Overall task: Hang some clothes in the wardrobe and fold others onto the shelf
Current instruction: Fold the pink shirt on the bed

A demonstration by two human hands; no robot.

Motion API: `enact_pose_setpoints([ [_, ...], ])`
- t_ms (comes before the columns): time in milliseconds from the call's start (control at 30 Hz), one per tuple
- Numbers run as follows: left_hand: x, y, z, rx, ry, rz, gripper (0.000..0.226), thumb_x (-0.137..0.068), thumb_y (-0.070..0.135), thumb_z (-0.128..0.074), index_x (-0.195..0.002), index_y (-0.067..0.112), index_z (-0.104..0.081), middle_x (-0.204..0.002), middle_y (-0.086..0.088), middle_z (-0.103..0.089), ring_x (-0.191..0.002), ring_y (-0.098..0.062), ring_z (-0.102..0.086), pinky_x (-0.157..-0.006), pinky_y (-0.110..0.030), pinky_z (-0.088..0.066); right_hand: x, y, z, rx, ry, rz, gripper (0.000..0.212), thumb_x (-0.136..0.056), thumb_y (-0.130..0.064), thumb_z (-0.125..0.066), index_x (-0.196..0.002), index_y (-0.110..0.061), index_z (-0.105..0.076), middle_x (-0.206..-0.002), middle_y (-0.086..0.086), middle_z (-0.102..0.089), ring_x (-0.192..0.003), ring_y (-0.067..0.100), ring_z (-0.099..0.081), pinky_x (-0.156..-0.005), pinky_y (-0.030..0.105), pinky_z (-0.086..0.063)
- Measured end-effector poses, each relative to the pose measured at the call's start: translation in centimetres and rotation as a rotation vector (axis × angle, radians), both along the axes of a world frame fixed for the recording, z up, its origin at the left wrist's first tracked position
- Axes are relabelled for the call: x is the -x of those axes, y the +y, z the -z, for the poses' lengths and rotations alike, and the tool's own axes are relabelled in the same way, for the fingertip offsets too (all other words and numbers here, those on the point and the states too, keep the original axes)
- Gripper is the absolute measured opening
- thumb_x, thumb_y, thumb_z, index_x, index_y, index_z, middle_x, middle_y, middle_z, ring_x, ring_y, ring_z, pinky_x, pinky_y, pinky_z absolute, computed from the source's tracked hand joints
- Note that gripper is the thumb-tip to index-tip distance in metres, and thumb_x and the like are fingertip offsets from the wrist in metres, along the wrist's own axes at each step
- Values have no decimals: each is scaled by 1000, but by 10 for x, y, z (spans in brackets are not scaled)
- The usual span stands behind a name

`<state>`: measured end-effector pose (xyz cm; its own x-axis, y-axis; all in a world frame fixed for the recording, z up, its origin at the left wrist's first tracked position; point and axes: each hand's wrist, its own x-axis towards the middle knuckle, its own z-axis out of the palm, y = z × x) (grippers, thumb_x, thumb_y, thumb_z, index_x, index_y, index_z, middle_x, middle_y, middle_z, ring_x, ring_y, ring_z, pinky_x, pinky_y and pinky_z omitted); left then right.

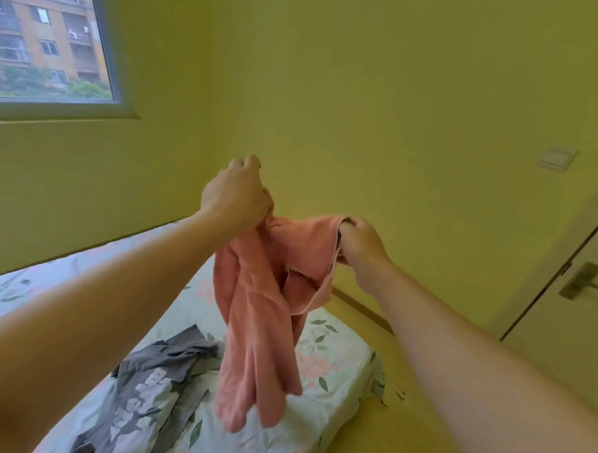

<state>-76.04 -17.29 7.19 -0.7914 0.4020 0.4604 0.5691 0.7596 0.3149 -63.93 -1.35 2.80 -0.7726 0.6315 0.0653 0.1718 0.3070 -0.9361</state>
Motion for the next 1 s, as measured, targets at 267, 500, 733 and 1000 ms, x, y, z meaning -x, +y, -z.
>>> enact_pose_setpoints([
  [267,-28,16,97,-128,-528,368,22,-93,29,-54,-95,9,-61,-91,-6,-66,-88,-28,-62,-74,-39,-53,24,-17,-35,-379,64,-17,17,-104,-25,-36,-95,-16,-48,-83,-5,-53,-72,12,-50,-58,28,-34],
  [500,-6,14,62,-426,-477,338,28,-100,19,-49,-72,20,-54,-69,4,-55,-66,-14,-48,-61,-31,-39,-3,3,16,-125,-172,-251,60,-68,-15,-79,-119,-20,-48,-101,-5,-67,-91,11,-65,-79,34,-56],
  [733,5,13,28,-208,-198,483,32,-100,37,-51,-74,18,-54,-69,5,-57,-65,-15,-49,-62,-34,-41,-17,21,51,-44,-468,-252,22,-95,-31,-53,-94,-15,-67,-88,1,-74,-70,21,-72,-61,30,-53],
  [1000,14,4,49,171,-111,343,31,-104,44,-37,-97,26,-60,-77,5,-58,-76,-24,-58,-60,-32,-40,-7,65,6,129,103,216,31,-94,-23,-35,-101,-5,-59,-102,18,-62,-89,35,-66,-48,37,-56],
])
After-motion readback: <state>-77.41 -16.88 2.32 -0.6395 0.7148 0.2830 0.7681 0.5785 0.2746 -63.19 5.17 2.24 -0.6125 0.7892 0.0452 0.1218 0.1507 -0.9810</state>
